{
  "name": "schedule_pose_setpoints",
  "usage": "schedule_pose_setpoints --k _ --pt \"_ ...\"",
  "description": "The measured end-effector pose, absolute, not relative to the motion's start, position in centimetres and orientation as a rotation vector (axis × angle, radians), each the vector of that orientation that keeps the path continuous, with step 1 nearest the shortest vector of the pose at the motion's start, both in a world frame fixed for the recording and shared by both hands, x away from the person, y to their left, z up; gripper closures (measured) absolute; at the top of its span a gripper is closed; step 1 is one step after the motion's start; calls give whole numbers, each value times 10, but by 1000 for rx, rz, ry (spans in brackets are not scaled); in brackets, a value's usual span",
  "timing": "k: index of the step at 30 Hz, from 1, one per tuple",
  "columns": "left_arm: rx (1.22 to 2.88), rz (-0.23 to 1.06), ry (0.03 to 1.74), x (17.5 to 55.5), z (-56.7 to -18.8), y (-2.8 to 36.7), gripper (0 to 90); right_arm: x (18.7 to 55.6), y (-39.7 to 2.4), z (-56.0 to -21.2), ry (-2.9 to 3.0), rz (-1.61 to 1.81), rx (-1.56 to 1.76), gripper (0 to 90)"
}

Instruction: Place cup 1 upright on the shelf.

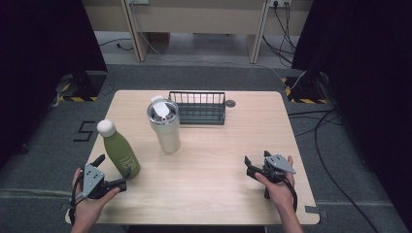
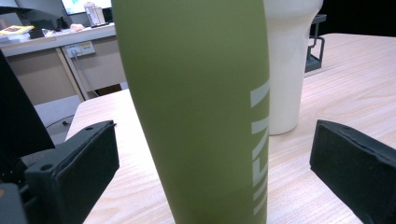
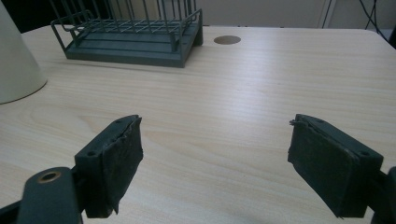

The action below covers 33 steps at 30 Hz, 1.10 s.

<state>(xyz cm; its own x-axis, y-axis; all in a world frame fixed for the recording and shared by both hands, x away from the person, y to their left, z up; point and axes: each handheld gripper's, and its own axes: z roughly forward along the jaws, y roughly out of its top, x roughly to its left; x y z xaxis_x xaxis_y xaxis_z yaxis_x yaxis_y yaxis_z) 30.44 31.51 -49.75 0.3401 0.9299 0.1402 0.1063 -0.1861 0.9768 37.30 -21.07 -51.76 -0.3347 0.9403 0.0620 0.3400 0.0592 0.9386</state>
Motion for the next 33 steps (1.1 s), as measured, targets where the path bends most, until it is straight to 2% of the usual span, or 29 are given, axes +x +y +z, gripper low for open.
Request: schedule_pose_setpoints --k 14,18,33 --pt "1561 999 973 308 -496 314 7 375 -195 -511 1796 1308 1209 125" --pt "1570 998 974 310 -496 313 7 379 -181 -506 1841 1317 1133 75" --pt "1571 989 969 309 -497 313 8 392 -139 -487 1887 1362 1009 46"
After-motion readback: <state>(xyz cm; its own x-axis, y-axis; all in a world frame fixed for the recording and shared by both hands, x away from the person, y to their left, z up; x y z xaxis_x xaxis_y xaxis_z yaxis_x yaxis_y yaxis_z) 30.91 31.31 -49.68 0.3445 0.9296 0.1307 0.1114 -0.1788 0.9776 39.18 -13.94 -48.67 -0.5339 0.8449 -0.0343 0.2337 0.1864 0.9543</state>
